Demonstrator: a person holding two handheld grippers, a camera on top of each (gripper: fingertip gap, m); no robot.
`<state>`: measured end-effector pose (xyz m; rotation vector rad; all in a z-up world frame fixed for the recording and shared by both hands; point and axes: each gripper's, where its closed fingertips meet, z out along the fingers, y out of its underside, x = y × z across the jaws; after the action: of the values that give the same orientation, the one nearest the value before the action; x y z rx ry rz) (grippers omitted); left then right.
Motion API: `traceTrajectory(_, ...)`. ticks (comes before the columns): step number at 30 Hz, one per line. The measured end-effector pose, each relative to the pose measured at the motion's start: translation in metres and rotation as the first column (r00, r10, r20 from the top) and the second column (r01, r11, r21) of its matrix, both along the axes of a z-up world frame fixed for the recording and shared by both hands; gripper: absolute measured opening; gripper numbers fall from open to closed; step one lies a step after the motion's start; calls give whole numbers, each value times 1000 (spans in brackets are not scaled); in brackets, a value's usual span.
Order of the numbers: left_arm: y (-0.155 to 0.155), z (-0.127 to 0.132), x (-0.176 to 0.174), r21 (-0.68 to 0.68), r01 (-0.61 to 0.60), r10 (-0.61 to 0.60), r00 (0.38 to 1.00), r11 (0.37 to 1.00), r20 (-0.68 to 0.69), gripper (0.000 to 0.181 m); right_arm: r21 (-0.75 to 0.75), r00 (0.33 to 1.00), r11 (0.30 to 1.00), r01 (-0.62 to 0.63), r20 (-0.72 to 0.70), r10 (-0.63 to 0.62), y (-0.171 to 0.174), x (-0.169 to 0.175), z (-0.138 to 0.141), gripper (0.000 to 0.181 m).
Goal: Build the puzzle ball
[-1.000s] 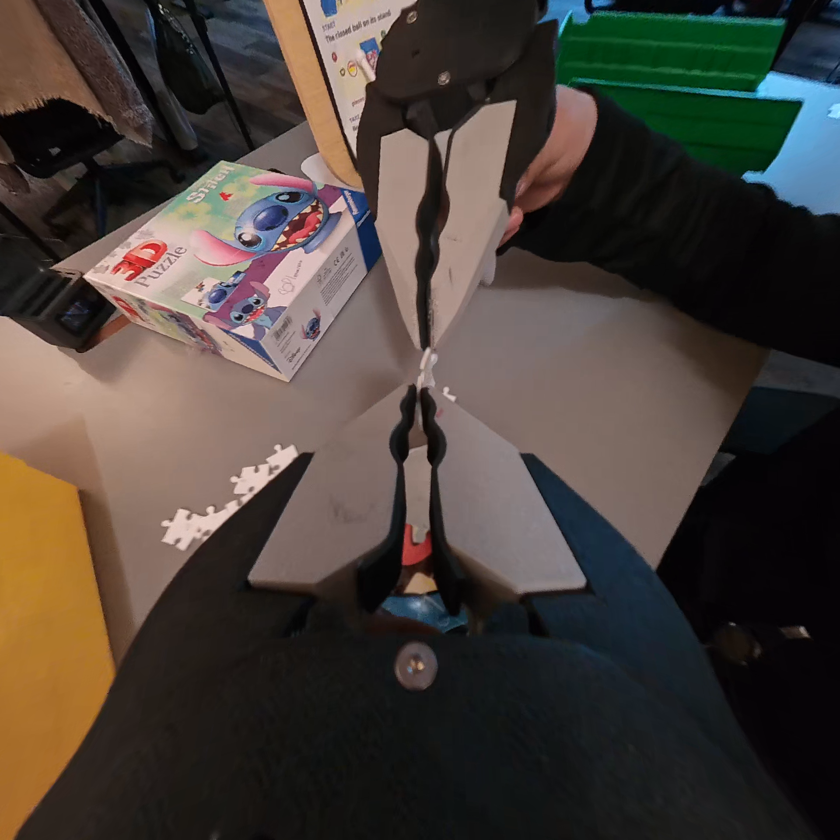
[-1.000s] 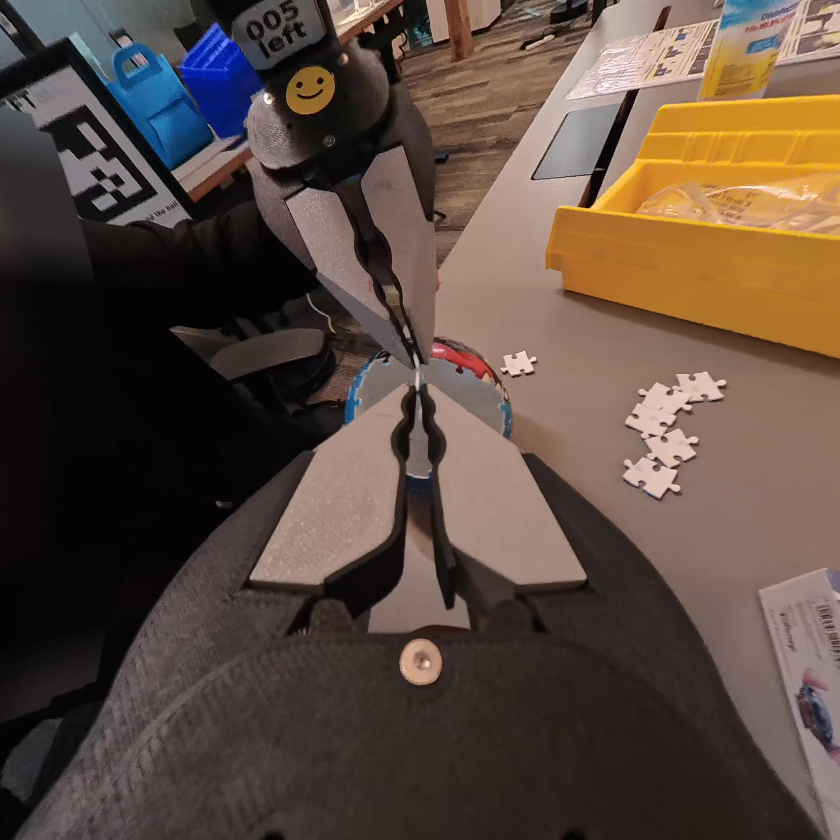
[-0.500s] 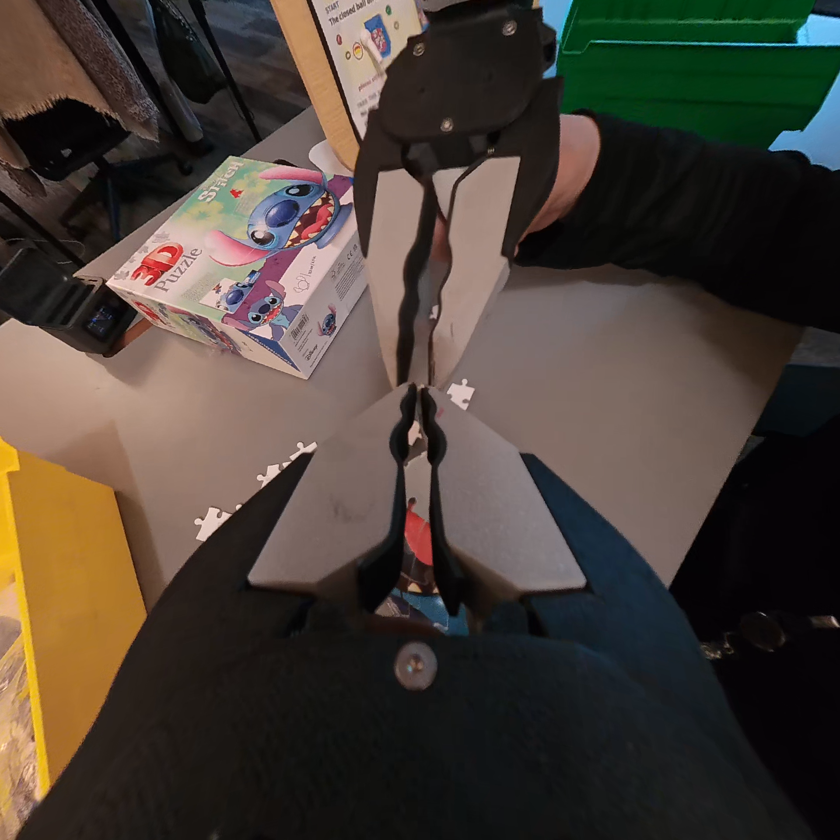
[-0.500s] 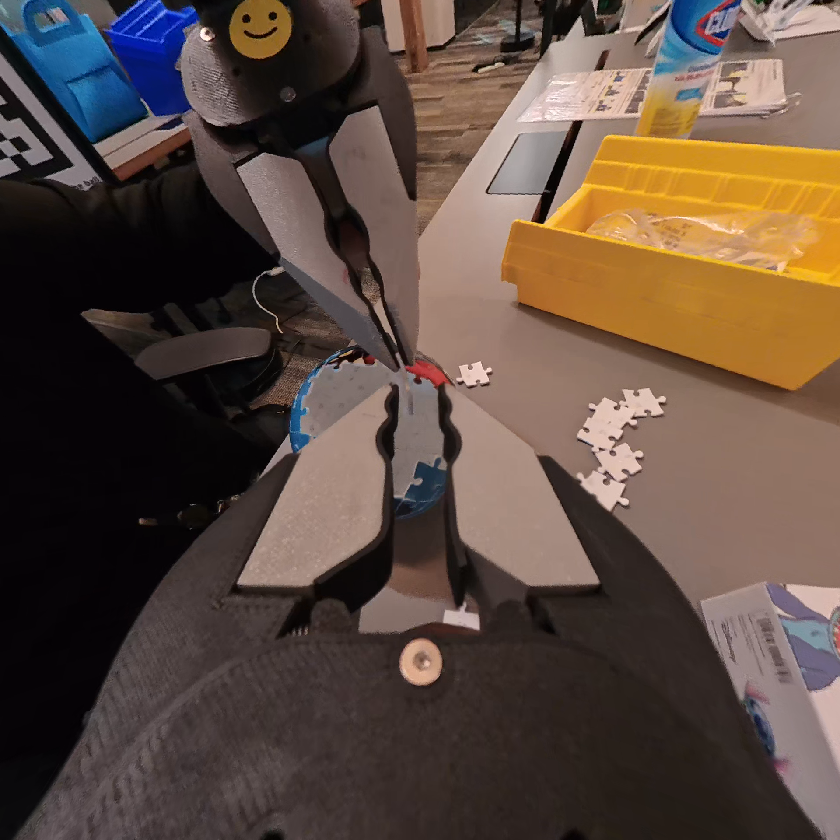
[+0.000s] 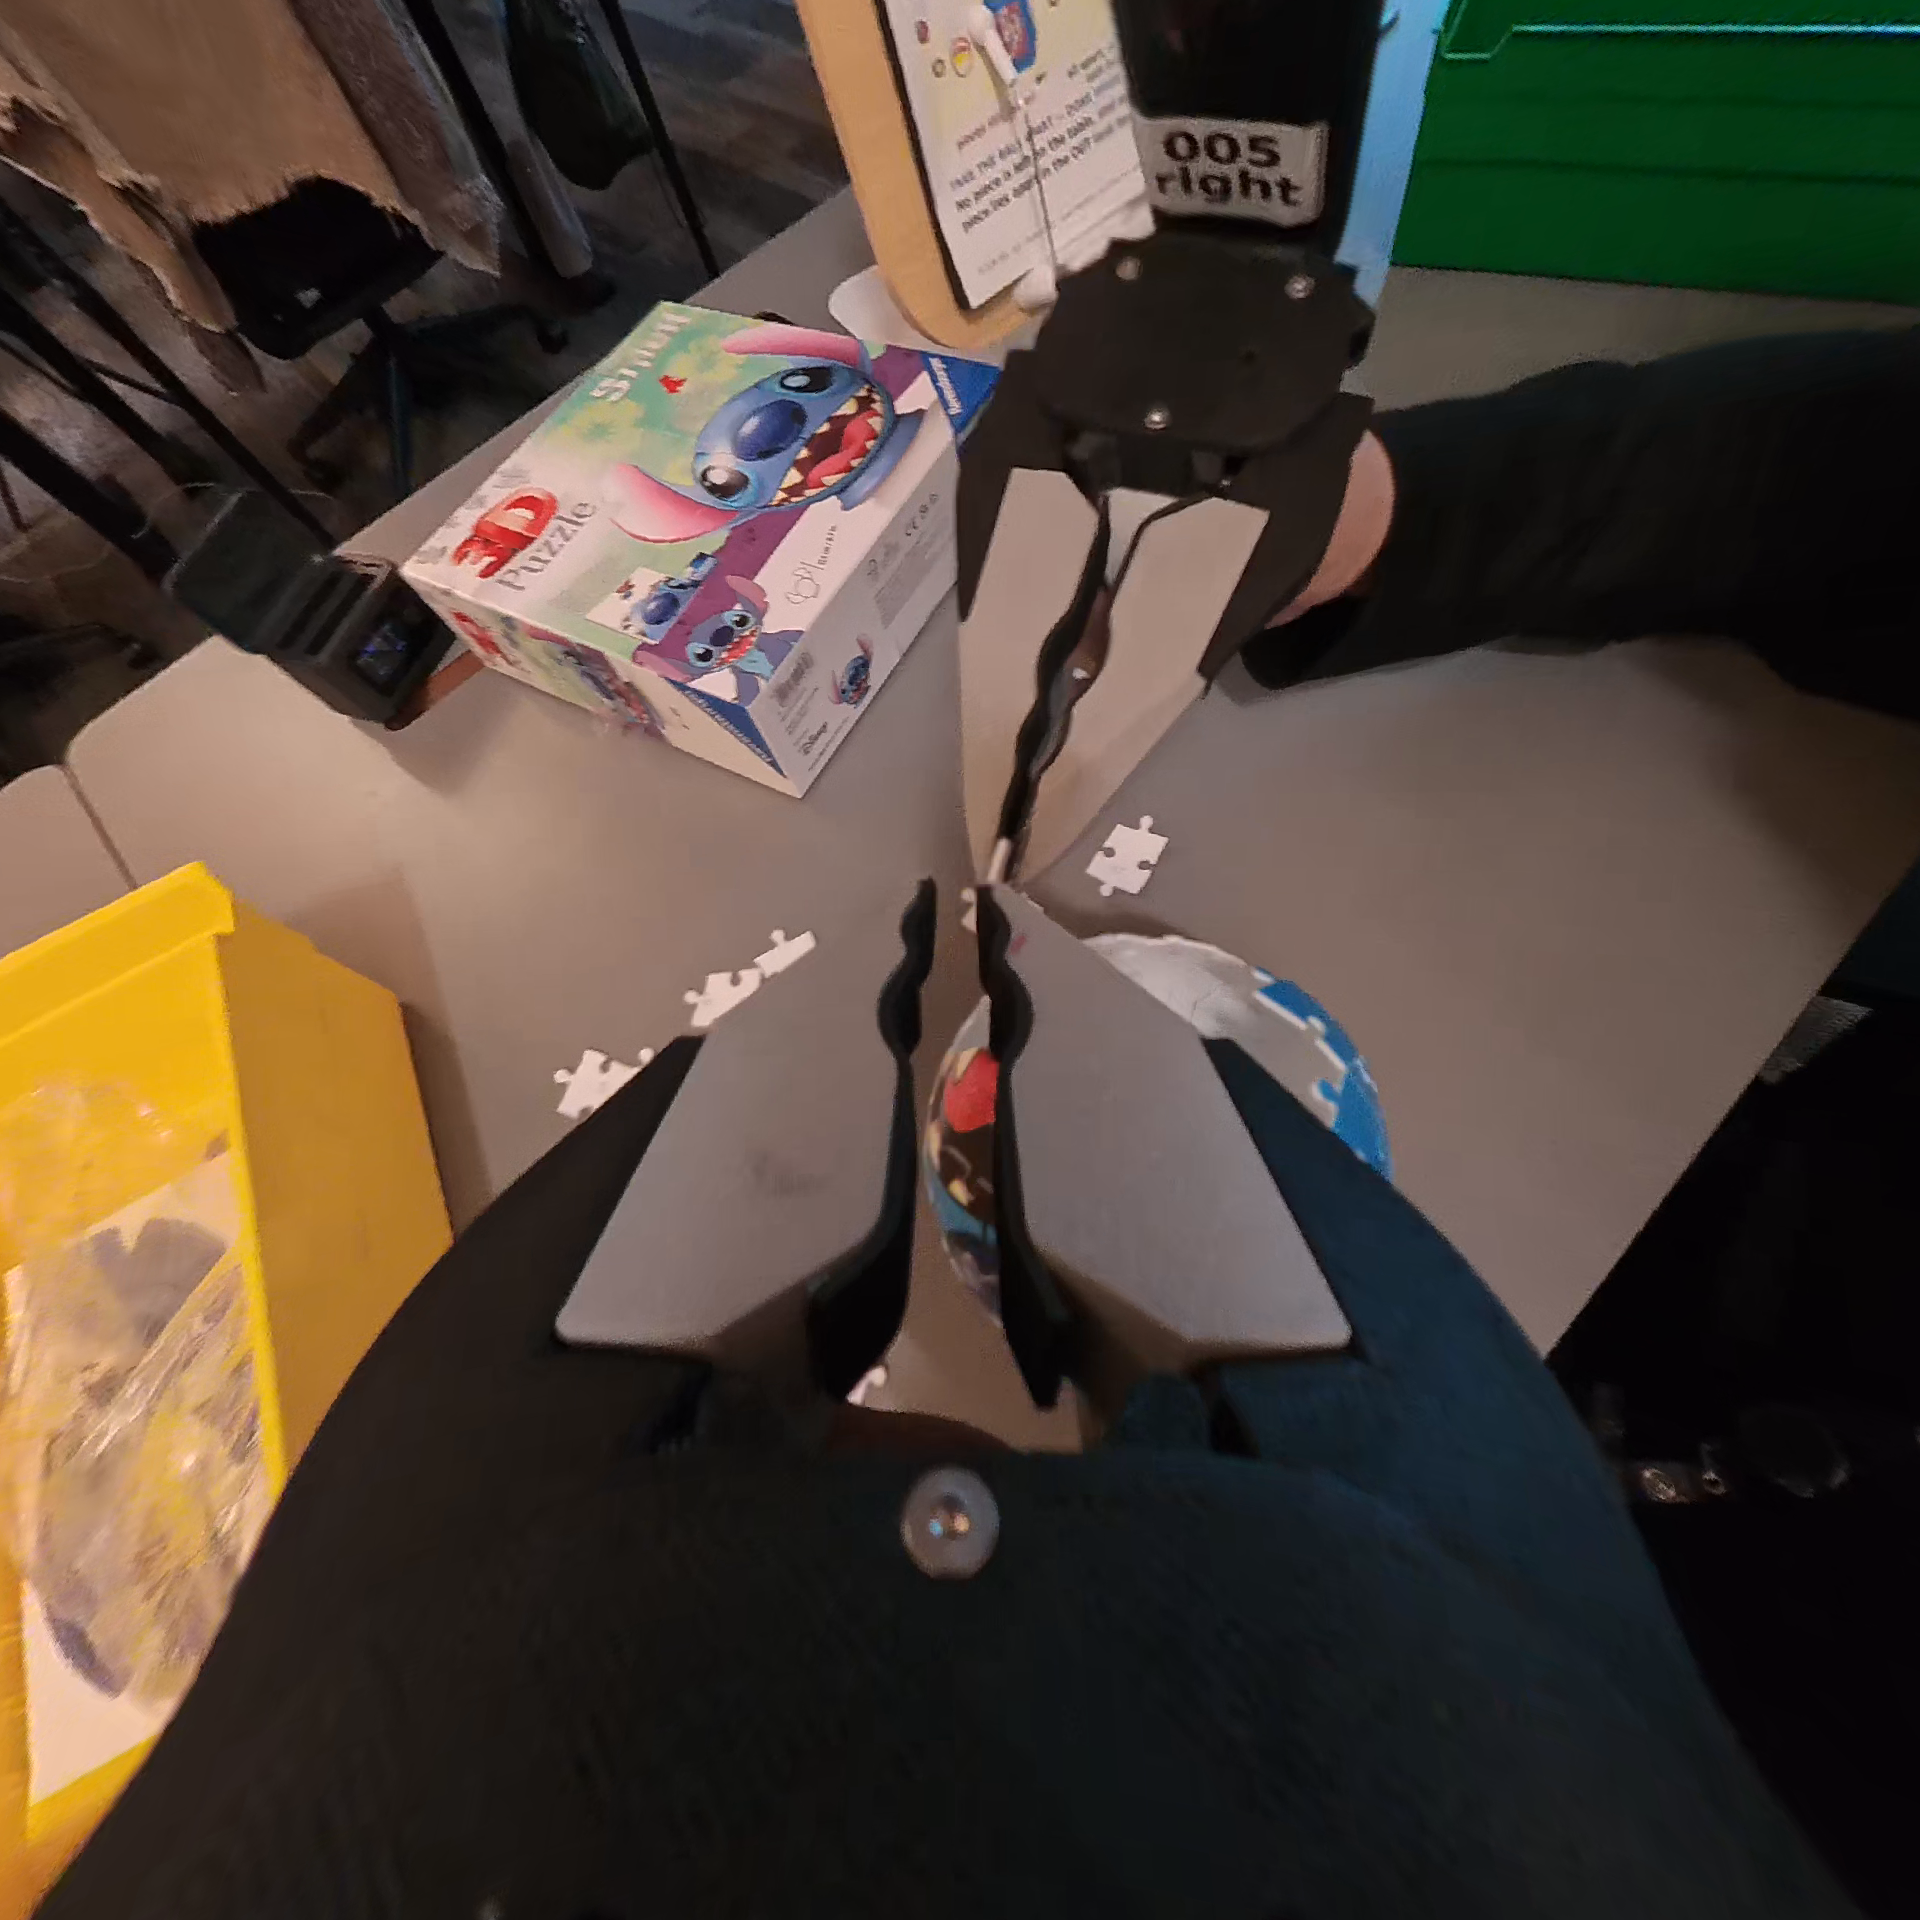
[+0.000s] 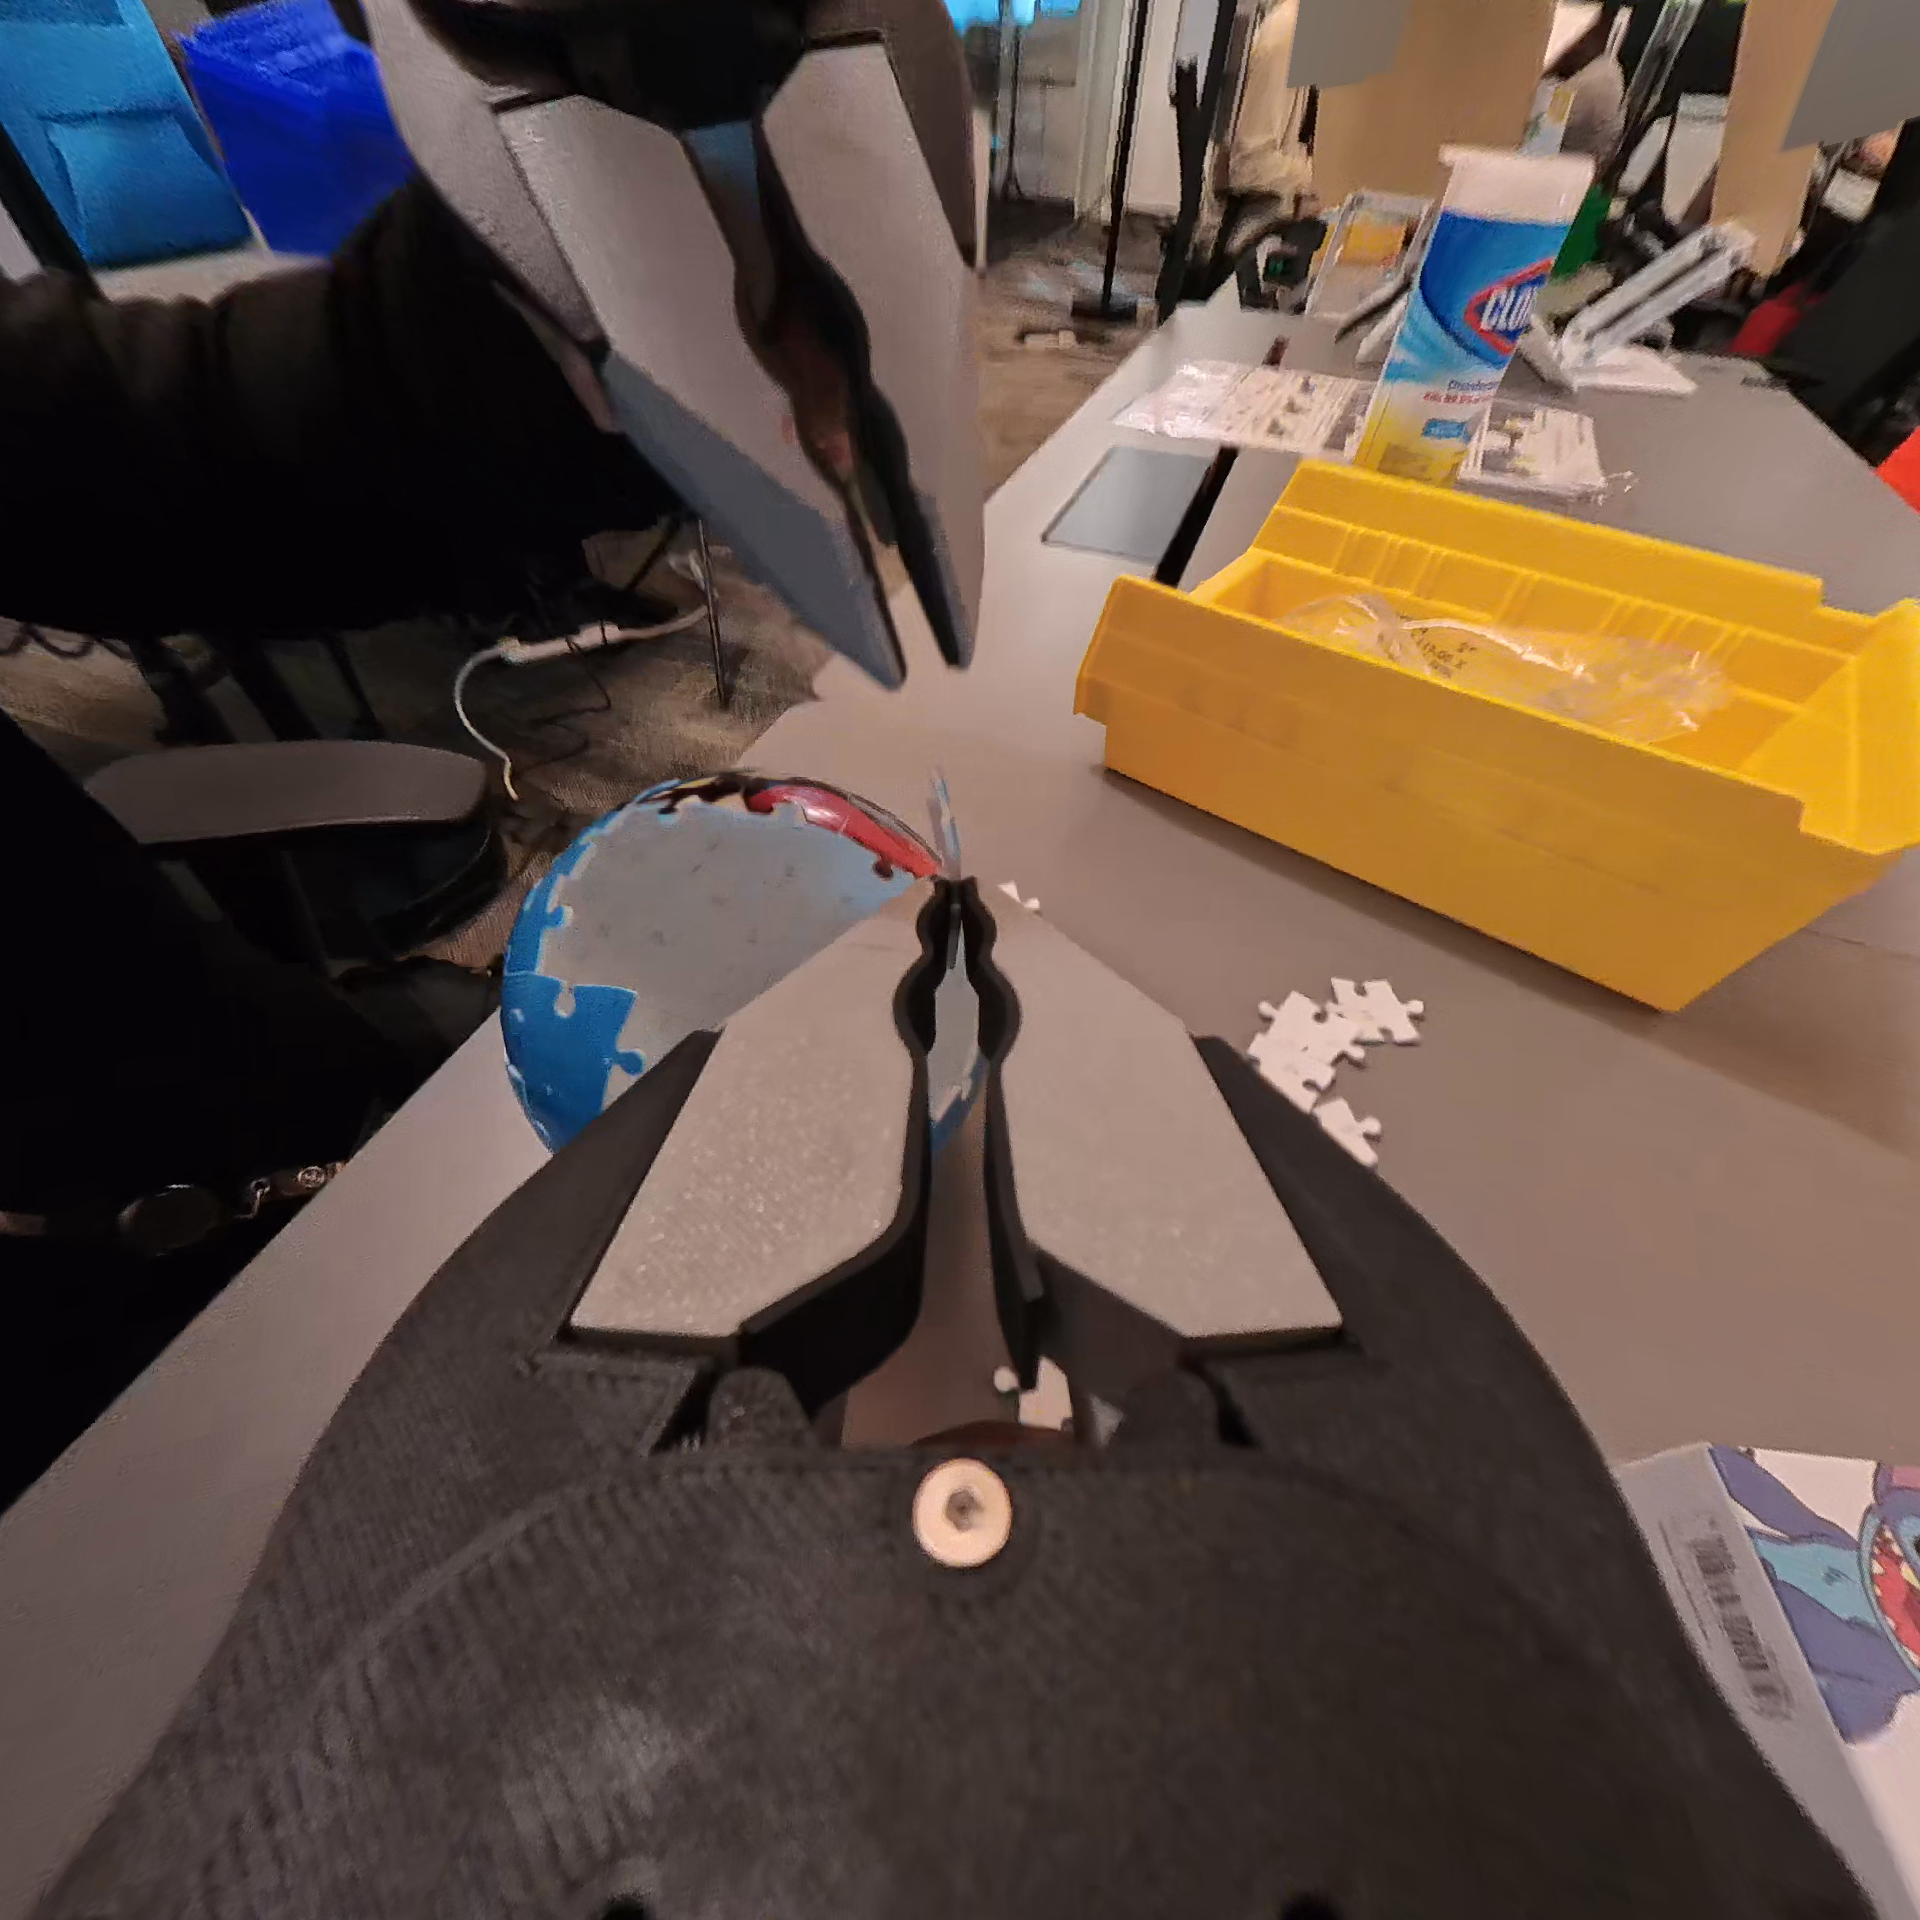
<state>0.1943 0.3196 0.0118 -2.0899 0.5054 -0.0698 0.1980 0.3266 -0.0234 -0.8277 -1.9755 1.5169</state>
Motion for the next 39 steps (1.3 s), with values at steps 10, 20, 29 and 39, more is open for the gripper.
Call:
traceTrajectory(10, -30, -2, -40, -14, -148, 148, 989, 989, -9, 9, -132, 996, 988, -75, -56, 68, -13, 0, -10, 0)
traceTrajectory(20, -32, -13, -35, -50, -150, 149, 988, 987, -27, 10, -127, 975, 986, -109, -208, 81, -12, 0, -12, 0)
traceTrajectory(29, -23, -16, -16, -61, -108, 105, 993, 992, -53, 12, -57, 950, 990, -132, -292, 110, -17, 0, -15, 0)
traceTrajectory(39, -24, -23, 0, -76, -83, 69, 983, 994, -167, 25, 107, 897, 991, -85, -424, 123, -12, 3, -11, 0)
